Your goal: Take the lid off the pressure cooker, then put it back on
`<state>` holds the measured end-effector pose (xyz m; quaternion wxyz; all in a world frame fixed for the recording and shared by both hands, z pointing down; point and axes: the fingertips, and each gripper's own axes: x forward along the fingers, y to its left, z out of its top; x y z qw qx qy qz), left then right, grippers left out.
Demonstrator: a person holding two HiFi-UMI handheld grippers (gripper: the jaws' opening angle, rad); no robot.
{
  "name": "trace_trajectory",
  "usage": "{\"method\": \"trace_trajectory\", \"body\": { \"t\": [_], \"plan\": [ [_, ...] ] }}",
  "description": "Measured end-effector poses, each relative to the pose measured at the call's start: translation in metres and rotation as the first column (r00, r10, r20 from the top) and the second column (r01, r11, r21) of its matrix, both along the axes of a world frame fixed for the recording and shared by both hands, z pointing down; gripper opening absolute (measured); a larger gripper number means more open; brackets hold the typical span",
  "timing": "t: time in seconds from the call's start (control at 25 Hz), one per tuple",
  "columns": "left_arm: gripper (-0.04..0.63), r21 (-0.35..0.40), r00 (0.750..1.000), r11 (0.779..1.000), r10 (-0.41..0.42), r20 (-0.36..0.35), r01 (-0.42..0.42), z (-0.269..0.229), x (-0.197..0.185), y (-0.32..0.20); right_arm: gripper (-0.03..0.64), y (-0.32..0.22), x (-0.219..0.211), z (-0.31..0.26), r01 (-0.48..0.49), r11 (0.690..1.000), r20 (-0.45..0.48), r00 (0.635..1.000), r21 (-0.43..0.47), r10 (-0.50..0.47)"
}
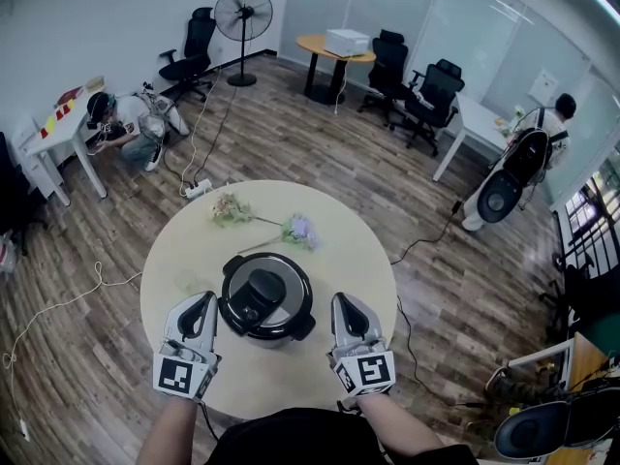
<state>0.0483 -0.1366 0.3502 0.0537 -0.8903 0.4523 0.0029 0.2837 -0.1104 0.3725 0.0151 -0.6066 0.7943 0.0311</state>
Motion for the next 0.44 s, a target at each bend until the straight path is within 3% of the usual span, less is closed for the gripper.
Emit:
{"method": "trace_trajectory", "body": {
  "t": [0.44],
  "plan": [
    [0.0,-0.01,1.0,1.0,-0.001,-0.007,0.001,0.0024,0.0032,-0.0038,0.006,-0.0031,0.0082,-0.0006,-0.01,1.0,-0.005,1.0,0.0,0.01]
  ]
}}
